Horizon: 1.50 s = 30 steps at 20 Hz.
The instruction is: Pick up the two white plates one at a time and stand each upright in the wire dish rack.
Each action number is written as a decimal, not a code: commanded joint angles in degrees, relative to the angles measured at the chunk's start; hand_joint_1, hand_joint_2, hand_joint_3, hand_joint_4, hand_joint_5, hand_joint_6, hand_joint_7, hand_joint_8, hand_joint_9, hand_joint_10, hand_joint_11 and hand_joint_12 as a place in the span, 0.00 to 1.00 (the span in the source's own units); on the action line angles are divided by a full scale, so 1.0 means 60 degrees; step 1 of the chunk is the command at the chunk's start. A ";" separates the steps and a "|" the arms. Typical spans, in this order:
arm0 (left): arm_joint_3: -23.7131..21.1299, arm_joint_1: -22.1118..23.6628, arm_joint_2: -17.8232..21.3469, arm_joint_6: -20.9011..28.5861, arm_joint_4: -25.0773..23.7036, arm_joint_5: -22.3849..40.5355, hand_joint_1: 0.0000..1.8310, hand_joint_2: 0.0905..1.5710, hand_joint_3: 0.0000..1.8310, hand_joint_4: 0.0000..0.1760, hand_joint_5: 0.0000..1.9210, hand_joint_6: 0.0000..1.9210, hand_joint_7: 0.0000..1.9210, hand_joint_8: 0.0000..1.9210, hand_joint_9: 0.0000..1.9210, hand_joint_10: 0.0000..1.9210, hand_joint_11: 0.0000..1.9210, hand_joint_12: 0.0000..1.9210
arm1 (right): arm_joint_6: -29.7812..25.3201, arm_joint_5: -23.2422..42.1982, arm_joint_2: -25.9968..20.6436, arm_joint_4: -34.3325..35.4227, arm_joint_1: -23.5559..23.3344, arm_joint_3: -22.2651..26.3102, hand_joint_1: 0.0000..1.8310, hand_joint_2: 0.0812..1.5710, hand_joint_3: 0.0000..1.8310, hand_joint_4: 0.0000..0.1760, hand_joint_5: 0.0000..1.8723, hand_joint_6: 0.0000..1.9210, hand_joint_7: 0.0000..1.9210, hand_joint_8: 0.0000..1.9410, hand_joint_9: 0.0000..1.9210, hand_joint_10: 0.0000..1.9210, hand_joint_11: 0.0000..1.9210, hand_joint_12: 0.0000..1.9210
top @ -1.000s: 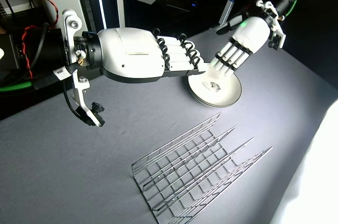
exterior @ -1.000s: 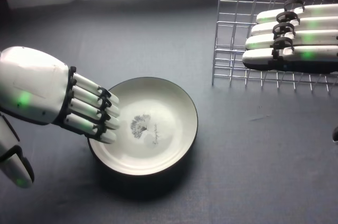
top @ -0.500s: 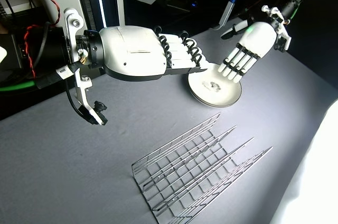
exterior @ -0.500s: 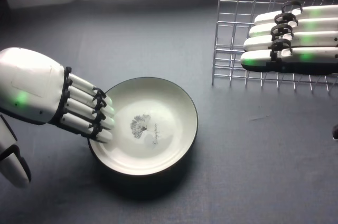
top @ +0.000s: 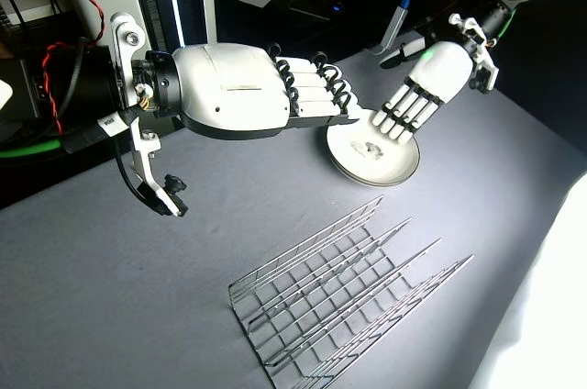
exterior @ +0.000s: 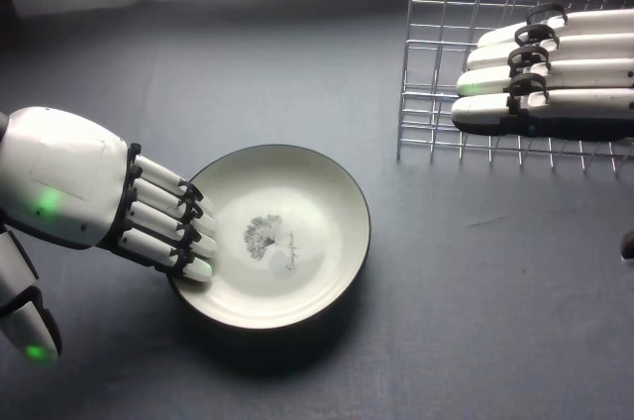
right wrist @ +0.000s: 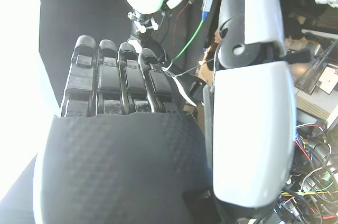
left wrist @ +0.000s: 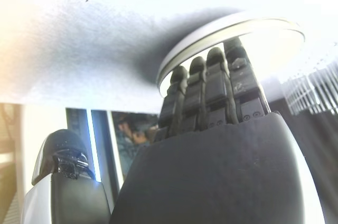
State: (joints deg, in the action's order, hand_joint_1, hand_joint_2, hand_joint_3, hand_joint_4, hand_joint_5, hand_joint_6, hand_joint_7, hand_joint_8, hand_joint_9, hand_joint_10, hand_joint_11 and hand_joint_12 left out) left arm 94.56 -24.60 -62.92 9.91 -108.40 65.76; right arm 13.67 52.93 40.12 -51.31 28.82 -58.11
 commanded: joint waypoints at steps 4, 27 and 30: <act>0.0236 -0.0095 -0.0151 -0.0080 0.0567 0.0065 0.00 0.62 0.00 0.00 0.03 0.00 0.02 0.00 0.02 0.00 0.00 0.13 | 0.0014 0.0881 -0.0025 0.0624 -0.0079 0.0001 0.56 0.59 0.01 0.00 0.00 0.00 0.00 0.00 0.00 0.00 0.00 0.03; 0.0458 -0.0401 -0.1120 -0.0132 0.0559 -0.0896 0.00 0.62 0.00 0.00 0.04 0.00 0.02 0.00 0.03 0.00 0.00 0.12 | 0.0029 0.0990 0.0027 0.0624 -0.0075 0.0000 0.59 0.57 0.00 0.00 0.00 0.00 0.00 0.00 0.00 0.00 0.00 0.12; 0.0254 -0.0203 -0.0892 -0.0060 0.0559 -0.0808 0.00 0.62 0.00 0.00 0.04 0.00 0.03 0.00 0.03 0.00 0.00 0.11 | 0.0033 0.0990 0.0031 0.0624 -0.0075 0.0001 0.57 0.55 0.00 0.00 0.00 0.00 0.00 0.00 0.00 0.00 0.00 0.17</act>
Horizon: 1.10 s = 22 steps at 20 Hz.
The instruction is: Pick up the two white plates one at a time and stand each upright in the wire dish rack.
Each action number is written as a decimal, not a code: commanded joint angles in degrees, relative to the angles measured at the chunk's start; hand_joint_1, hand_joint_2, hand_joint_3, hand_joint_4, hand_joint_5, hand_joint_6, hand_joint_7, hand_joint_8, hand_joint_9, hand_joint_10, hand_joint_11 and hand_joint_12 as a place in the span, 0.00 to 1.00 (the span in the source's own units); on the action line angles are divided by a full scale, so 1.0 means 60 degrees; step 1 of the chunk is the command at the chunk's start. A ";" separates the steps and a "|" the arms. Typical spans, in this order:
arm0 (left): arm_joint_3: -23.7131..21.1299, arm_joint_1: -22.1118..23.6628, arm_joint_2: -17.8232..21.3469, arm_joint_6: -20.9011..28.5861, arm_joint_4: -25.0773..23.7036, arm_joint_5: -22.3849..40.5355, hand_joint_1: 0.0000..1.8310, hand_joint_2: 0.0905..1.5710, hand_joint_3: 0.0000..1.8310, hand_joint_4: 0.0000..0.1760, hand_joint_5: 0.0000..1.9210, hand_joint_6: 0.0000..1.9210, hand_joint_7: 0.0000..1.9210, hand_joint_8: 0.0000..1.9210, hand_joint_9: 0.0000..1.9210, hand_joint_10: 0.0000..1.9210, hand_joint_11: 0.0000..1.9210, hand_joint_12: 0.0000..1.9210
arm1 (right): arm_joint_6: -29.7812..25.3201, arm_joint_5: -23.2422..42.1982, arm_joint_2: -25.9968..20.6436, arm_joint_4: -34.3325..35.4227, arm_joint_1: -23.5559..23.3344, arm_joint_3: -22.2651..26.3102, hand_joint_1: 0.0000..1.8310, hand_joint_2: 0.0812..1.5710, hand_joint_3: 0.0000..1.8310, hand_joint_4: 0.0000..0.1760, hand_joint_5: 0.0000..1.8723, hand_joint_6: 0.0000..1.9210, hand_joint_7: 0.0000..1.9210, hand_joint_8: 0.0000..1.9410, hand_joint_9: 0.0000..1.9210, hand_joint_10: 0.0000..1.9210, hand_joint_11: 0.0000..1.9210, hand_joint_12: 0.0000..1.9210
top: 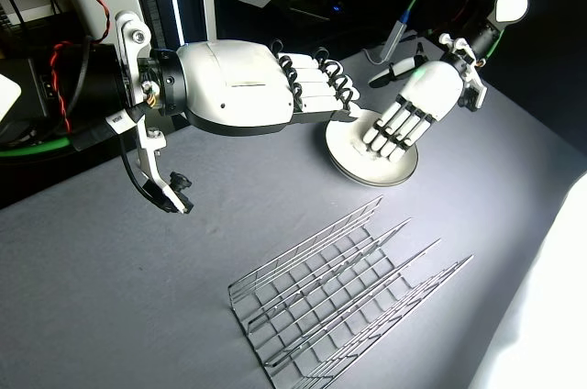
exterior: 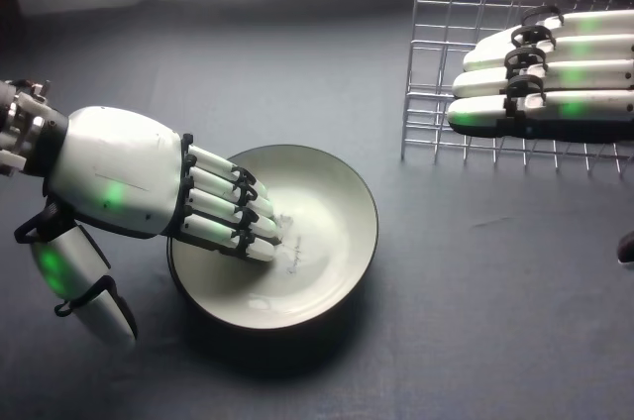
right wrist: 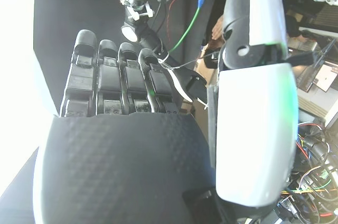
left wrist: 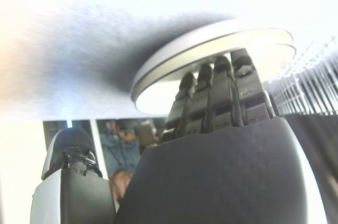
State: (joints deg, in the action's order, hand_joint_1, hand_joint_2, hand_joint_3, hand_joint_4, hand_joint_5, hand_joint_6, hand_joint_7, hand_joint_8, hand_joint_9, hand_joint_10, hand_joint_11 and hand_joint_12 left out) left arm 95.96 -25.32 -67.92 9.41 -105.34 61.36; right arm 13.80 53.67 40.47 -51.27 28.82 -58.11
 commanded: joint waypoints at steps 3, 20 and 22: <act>-0.0031 0.0236 0.0357 0.0210 0.0027 0.0265 0.00 0.62 0.00 0.00 0.03 0.00 0.02 0.00 0.03 0.00 0.00 0.11 | 0.0013 0.0866 -0.0024 0.0616 -0.0076 0.0000 0.59 0.56 0.00 0.00 0.00 0.00 0.00 0.00 0.00 0.00 0.00 0.17; 0.0023 -0.0109 0.0674 0.0395 -0.0706 0.0693 0.00 0.61 0.00 0.00 0.03 0.00 0.02 0.00 0.03 0.00 0.00 0.14 | 0.0031 0.0868 -0.0014 0.0616 -0.0075 0.0001 0.60 0.54 0.00 0.00 0.00 0.00 0.00 0.00 0.00 0.00 0.00 0.18; 0.0062 -0.0114 0.0647 0.0394 -0.0706 0.0693 0.00 0.61 0.00 0.00 0.04 0.00 0.02 0.00 0.03 0.00 0.00 0.14 | 0.0031 0.0868 -0.0013 0.0616 -0.0075 0.0001 0.61 0.54 0.00 0.00 0.00 0.00 0.00 0.00 0.00 0.00 0.00 0.18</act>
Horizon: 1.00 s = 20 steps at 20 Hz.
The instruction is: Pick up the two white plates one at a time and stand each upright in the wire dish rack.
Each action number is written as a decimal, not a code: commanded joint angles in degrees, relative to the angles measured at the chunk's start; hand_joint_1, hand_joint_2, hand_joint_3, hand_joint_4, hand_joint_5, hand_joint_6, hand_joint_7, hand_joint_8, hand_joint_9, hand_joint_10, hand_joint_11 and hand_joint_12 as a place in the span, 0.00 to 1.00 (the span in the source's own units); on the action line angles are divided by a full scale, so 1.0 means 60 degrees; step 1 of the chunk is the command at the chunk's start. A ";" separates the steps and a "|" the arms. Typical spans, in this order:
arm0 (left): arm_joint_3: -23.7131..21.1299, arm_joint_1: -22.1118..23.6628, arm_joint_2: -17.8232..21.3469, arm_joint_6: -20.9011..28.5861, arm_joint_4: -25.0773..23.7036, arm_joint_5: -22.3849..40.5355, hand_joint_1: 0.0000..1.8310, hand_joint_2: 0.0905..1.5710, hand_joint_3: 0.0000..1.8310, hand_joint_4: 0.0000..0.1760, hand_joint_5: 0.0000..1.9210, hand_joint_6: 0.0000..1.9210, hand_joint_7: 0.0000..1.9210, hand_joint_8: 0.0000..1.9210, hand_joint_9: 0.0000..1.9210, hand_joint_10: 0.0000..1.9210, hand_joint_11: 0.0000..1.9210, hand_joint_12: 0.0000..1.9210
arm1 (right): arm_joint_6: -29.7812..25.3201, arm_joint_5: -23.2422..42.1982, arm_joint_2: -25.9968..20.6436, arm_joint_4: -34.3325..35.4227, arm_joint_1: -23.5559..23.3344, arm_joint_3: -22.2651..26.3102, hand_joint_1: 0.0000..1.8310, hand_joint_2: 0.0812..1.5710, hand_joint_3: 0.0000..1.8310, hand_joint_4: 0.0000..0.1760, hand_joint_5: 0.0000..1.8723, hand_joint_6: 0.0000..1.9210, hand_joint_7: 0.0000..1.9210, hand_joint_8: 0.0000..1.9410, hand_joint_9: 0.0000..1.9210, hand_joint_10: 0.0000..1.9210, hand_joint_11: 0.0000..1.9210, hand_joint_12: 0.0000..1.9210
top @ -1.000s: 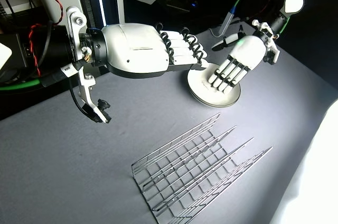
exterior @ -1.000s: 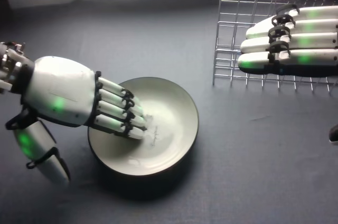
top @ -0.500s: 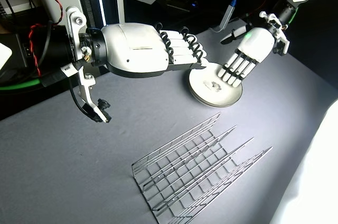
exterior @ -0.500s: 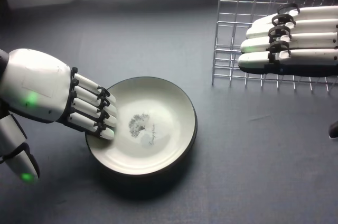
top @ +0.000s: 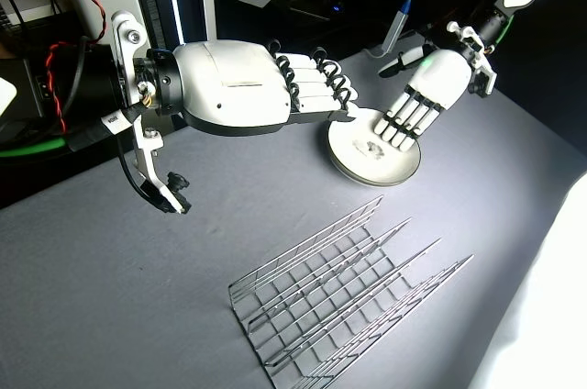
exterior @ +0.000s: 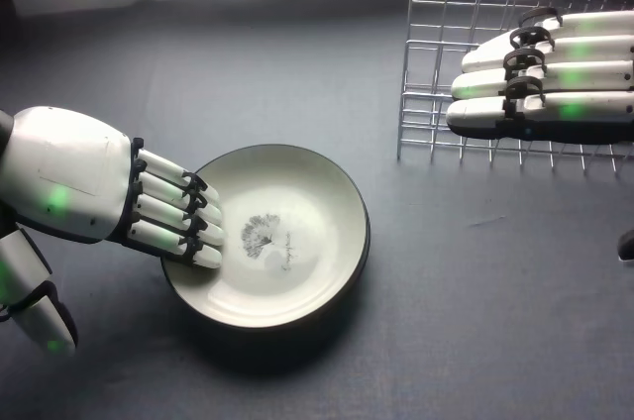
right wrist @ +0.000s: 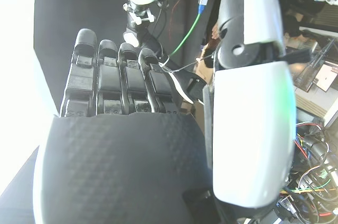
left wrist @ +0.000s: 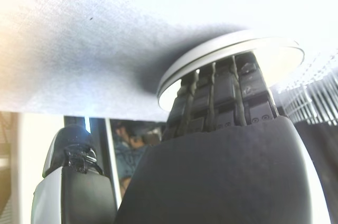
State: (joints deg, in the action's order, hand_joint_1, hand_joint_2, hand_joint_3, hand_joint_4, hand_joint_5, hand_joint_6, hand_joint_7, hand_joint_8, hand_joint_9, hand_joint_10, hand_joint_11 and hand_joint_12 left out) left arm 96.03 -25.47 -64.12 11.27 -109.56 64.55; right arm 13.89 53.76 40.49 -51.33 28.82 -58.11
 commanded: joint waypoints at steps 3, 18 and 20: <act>0.0117 -0.0132 -0.0058 0.0083 -0.0067 0.0112 0.00 0.61 0.00 0.00 0.04 0.00 0.03 0.00 0.02 0.00 0.00 0.12 | 0.0016 0.0853 -0.0011 0.0627 -0.0075 0.0001 0.61 0.54 0.00 0.00 0.00 0.00 0.00 0.00 0.00 0.00 0.00 0.18; 0.0819 -0.0175 -0.1745 0.0056 -0.0059 -0.1401 0.00 0.62 0.00 0.00 0.02 0.00 0.01 0.00 0.01 0.00 0.00 0.10 | 0.0017 0.0853 0.0012 0.0627 -0.0070 0.0001 0.60 0.51 0.00 0.00 0.00 0.00 0.00 0.00 0.00 0.00 0.00 0.01; 0.0611 -0.0033 -0.1461 0.0170 -0.0060 -0.1221 0.00 0.62 0.00 0.00 0.02 0.00 0.01 0.00 0.01 0.00 0.00 0.10 | 0.0020 0.0853 0.0013 0.0627 -0.0067 0.0002 0.59 0.46 0.00 0.00 0.00 0.00 0.00 0.00 0.00 0.00 0.00 0.18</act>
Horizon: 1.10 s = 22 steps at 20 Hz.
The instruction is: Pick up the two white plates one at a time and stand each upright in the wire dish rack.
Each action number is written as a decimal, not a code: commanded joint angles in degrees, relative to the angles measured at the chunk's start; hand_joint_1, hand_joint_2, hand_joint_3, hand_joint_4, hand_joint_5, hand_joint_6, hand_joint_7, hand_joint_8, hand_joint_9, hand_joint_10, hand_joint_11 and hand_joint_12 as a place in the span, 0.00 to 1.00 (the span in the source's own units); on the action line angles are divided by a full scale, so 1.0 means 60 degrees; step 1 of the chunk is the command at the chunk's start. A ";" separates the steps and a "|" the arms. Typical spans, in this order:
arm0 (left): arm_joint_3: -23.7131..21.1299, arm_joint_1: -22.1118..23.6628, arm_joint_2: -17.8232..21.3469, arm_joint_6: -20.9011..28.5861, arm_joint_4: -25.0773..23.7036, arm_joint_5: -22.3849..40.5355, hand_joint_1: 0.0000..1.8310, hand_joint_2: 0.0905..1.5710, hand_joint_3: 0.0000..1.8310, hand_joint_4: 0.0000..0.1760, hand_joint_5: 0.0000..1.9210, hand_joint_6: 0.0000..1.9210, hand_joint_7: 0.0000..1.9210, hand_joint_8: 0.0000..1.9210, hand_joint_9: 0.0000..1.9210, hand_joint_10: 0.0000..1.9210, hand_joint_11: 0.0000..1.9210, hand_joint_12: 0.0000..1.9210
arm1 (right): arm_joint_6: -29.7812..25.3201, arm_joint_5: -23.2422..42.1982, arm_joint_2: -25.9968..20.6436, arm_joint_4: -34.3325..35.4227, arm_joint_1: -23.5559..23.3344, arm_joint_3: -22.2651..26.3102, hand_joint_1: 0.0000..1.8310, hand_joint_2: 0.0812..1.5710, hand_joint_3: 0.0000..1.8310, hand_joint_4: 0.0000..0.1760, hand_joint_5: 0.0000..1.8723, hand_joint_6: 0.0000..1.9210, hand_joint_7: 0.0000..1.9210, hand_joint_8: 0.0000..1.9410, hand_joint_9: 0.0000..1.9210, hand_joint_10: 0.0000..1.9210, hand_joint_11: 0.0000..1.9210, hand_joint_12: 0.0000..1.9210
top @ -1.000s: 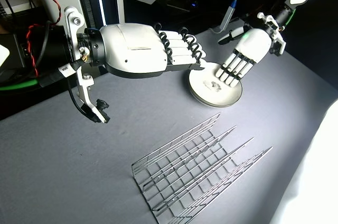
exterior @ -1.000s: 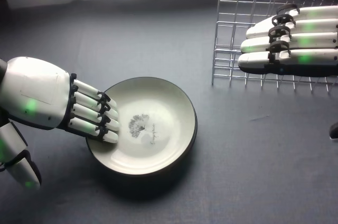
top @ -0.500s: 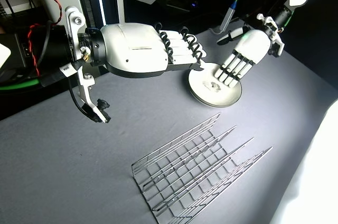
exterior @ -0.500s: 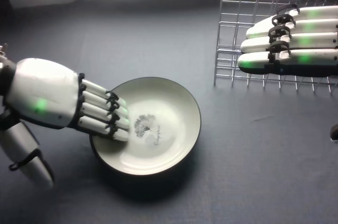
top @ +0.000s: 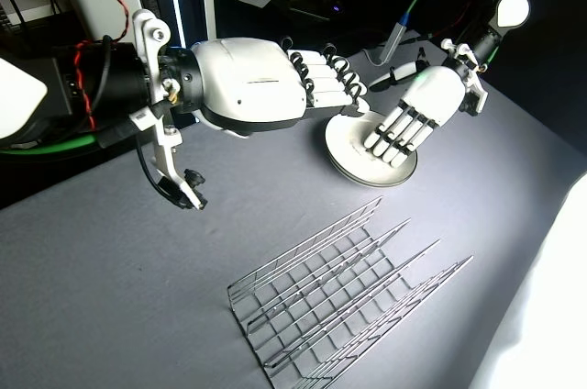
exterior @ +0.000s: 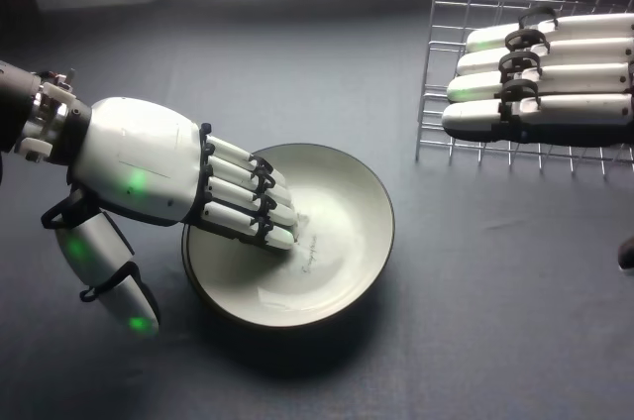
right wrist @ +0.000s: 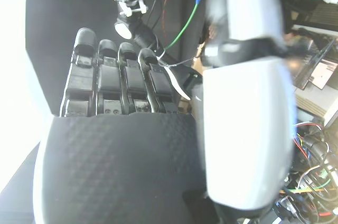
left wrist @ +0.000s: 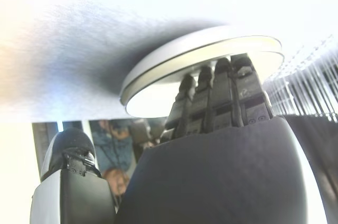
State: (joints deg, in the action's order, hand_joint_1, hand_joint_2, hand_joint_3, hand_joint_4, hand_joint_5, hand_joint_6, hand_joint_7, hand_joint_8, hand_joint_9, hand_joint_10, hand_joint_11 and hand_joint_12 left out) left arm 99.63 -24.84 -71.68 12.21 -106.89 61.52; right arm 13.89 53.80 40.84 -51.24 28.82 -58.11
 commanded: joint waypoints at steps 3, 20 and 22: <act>-0.0357 0.0080 0.0462 0.0170 -0.0505 -0.0202 0.00 0.62 0.00 0.00 0.02 0.00 0.01 0.00 0.01 0.00 0.00 0.11 | 0.0026 0.0846 -0.0046 0.0613 -0.0059 0.0002 0.60 0.44 0.00 0.00 0.00 0.00 0.00 0.00 0.00 0.00 0.00 0.07; -0.0753 -0.0029 0.1457 0.0636 -0.0679 0.0622 0.00 0.62 0.00 0.00 0.03 0.00 0.02 0.00 0.02 0.00 0.00 0.08 | 0.0047 0.0845 -0.0046 0.0613 -0.0049 0.0002 0.61 0.48 0.00 0.00 0.00 0.00 0.00 0.00 0.00 0.00 0.00 0.00; -0.0735 -0.0144 0.1422 0.0635 -0.0716 0.0620 0.00 0.62 0.00 0.00 0.03 0.00 0.02 0.00 0.03 0.00 0.00 0.10 | 0.0049 0.0845 -0.0046 0.0613 -0.0049 0.0002 0.59 0.49 0.00 0.00 0.00 0.00 0.00 0.00 0.00 0.00 0.00 0.00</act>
State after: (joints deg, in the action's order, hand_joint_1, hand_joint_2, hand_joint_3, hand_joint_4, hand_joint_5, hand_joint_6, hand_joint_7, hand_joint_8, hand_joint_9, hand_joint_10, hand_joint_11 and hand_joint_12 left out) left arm 94.98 -25.41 -63.24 15.51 -111.37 64.71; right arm 14.06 53.78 40.80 -51.29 28.88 -58.11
